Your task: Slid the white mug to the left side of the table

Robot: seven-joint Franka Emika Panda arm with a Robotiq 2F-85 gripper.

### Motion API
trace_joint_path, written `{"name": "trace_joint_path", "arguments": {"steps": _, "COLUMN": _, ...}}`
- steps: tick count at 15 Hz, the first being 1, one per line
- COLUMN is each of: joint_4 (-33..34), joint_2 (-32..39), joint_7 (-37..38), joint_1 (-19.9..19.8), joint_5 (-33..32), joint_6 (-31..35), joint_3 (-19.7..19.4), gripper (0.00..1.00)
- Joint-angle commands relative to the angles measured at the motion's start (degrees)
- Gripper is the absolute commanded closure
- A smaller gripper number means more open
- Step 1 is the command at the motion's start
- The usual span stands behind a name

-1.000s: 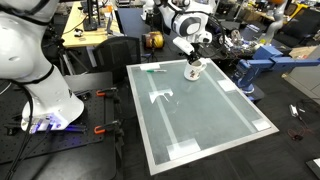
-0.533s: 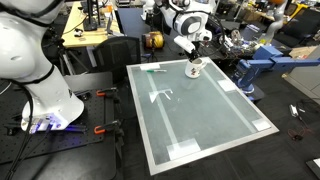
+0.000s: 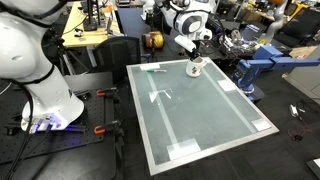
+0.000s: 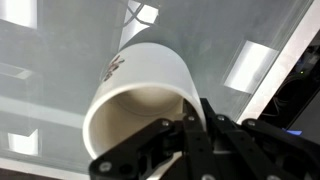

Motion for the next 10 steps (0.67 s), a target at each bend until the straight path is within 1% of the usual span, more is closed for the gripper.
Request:
{"name": "trace_joint_path", "arguments": {"steps": 1, "joint_4": 1.93, "joint_2": -0.14, "joint_7": 2.24, "joint_1": 0.78, "joint_5": -1.94, "joint_6": -1.67, "joint_3": -0.73, "gripper": 0.98}}
{"name": "trace_joint_path", "arguments": {"steps": 3, "joint_4": 1.71, "joint_2": -0.37, "joint_7": 2.5, "joint_1": 0.85, "joint_5": -2.24, "joint_6": -1.48, "joint_3": -0.89, "gripper": 0.89}}
{"name": "trace_joint_path", "arguments": {"steps": 4, "joint_4": 1.66, "joint_2": -0.46, "joint_7": 2.6, "joint_1": 0.86, "joint_5": -2.31, "joint_6": -1.48, "joint_3": -0.95, "gripper": 0.79}}
{"name": "trace_joint_path", "arguments": {"steps": 5, "joint_4": 1.5, "joint_2": -0.67, "joint_7": 2.69, "joint_1": 0.83, "joint_5": -2.3, "joint_6": -1.26, "joint_3": -0.95, "gripper": 0.79}}
{"name": "trace_joint_path", "arguments": {"steps": 8, "joint_4": 1.49, "joint_2": -1.34, "joint_7": 3.31, "joint_1": 0.76, "joint_5": -2.49, "joint_6": -0.54, "joint_3": -1.03, "gripper": 0.6}}
{"name": "trace_joint_path", "arguments": {"steps": 9, "joint_4": 1.4, "joint_2": -1.69, "joint_7": 3.29, "joint_1": 0.73, "joint_5": -2.48, "joint_6": -0.33, "joint_3": -0.97, "gripper": 0.52}}
{"name": "trace_joint_path", "arguments": {"steps": 10, "joint_4": 1.28, "joint_2": -2.02, "joint_7": 3.33, "joint_1": 0.73, "joint_5": -2.5, "joint_6": -0.15, "joint_3": -0.97, "gripper": 0.5}}
